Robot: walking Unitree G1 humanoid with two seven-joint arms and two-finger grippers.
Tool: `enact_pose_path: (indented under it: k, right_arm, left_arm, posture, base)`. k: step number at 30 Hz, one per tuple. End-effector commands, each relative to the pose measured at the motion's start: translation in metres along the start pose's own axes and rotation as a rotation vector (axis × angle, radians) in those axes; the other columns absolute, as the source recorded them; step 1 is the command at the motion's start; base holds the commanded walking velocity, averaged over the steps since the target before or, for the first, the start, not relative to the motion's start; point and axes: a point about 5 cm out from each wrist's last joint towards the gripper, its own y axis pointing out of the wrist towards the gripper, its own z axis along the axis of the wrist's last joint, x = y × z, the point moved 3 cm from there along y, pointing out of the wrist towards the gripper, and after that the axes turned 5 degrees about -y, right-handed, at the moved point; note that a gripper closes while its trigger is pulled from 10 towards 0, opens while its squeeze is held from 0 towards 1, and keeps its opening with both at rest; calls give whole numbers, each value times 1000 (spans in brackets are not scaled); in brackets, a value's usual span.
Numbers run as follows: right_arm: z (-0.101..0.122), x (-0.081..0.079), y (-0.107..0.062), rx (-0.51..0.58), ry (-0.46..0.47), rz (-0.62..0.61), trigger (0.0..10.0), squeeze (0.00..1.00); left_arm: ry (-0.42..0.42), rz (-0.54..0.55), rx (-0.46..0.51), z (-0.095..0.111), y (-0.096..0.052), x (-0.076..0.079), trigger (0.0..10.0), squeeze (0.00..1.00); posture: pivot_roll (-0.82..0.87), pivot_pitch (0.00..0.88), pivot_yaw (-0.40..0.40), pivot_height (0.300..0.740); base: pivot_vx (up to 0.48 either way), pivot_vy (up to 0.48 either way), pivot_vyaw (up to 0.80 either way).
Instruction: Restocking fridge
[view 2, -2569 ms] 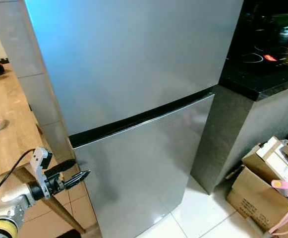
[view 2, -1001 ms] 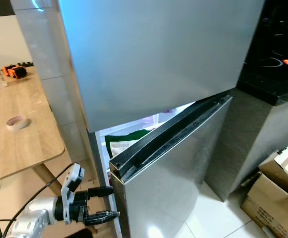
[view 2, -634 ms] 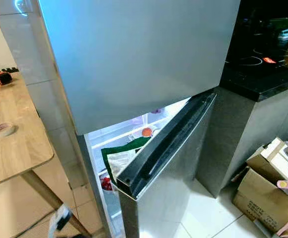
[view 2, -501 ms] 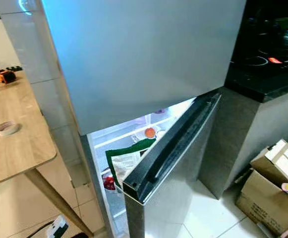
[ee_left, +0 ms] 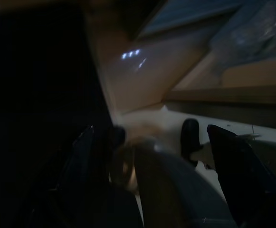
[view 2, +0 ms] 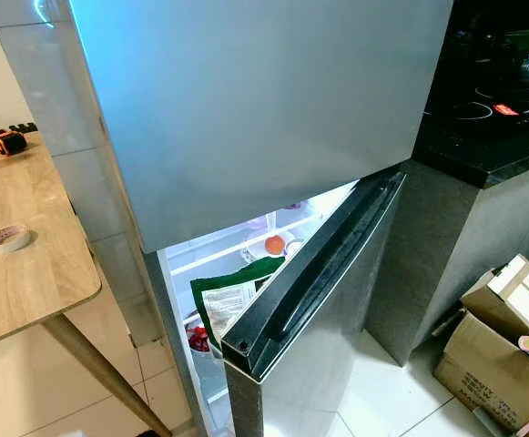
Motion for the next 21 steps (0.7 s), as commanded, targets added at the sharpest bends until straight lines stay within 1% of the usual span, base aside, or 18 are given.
enact_pose_path:
  k: [1,3,4,6,7,11,13,17,21]
  right_arm:
    - [4,-2,0,12,2,0,10000,0]
    - [5,-2,0,13,0,0,10000,0]
    - [6,-3,0,17,-2,4,10000,0]
    - [8,-4,0,24,-2,10,10000,0]
    - [9,-4,0,26,-3,11,10000,0]
    - [9,-4,0,27,-9,13,10000,0]
    - [9,-3,0,27,-11,16,10000,0]
    - [9,-4,0,29,-11,27,10000,0]
    - [10,-5,0,29,-7,31,10000,0]
  left_arm:
    - [-32,32,-15,-12,0,1,10000,0]
    - [-34,36,-17,-15,0,1,10000,0]
    - [-52,68,-12,-17,0,0,10000,0]
    - [-114,121,6,-20,0,-4,10000,0]
    - [-118,140,7,-21,-1,-5,10000,0]
    - [-115,167,13,-19,-1,-7,10000,0]
    - [-123,186,29,-13,-1,-10,10000,0]
    - [-116,198,36,-6,0,-11,10000,0]
    - [-113,197,37,-4,1,-10,10000,0]
  posture:
    - [-54,0,22,740]
    - [-54,0,22,740]
    - [-51,0,17,740]
    - [-51,0,17,740]
    - [-50,0,17,740]
    - [-49,0,15,740]
    - [-48,0,15,740]
    - [-51,0,13,740]
    - [-53,0,13,740]
  base:
    - [0,0,0]
    - [0,0,0]
    - [0,0,0]
    - [0,0,0]
    - [0,0,0]
    - [0,0,0]
    - [0,0,0]
    - [0,0,0]
    - [0,0,0]
